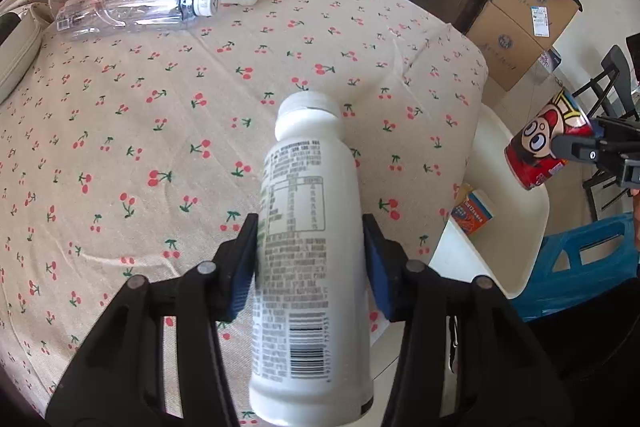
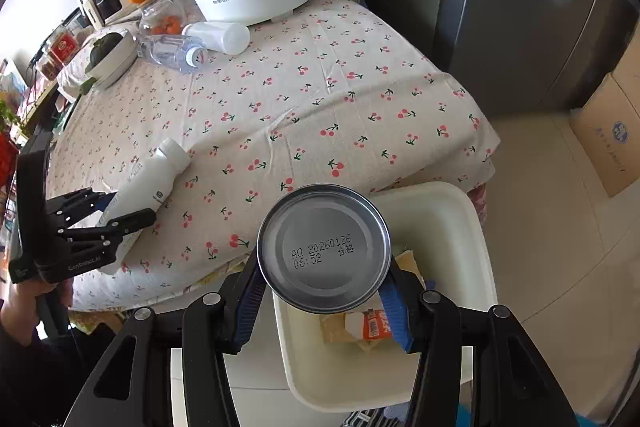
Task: Collect trash
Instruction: 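Carry the can and white bottle over the white bin and open both grippers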
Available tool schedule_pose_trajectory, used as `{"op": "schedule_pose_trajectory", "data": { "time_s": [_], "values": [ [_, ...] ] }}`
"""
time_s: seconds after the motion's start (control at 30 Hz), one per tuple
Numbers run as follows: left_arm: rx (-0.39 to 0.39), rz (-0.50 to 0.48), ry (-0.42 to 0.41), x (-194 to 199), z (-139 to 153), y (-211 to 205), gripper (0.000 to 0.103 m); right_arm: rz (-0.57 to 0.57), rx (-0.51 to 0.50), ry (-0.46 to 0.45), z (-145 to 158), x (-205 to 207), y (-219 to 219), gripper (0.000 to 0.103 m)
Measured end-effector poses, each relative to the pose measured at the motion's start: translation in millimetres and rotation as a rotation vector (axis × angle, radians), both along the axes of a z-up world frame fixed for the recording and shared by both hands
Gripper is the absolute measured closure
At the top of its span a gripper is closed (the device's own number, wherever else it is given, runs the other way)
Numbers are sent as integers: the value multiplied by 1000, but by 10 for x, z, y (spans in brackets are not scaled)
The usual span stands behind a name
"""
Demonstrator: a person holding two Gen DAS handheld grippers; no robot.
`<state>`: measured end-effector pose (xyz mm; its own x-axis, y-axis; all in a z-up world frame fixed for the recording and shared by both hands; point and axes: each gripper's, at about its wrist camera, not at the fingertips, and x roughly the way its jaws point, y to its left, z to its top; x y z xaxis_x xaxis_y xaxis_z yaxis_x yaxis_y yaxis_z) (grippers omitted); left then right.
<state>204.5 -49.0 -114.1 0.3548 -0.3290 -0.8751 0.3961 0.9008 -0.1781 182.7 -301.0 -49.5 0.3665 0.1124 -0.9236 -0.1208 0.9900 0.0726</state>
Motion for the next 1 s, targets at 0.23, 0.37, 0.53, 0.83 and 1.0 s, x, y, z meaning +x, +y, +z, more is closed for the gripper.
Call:
{"op": "schedule_pose_trajectory", "data": {
  "time_s": [0.23,0.37,0.53,0.83,1.0],
  "values": [
    [-122,-59,-49,-189,264,-304,52,-51,0,-4,27,-35,-233,49],
    [-153,-143,-50,-323,310,-659,52,-91,-12,3,10,-77,-428,49],
    [-156,-230,-36,-416,243,-1041,52,-144,-35,42,-93,-160,-711,48],
    [-137,-303,5,-409,16,-1488,52,-240,3,89,-186,-354,-1219,42],
    [-123,-329,1,-414,-81,-1639,52,-273,15,93,-191,-402,-1390,41]
  ]
}}
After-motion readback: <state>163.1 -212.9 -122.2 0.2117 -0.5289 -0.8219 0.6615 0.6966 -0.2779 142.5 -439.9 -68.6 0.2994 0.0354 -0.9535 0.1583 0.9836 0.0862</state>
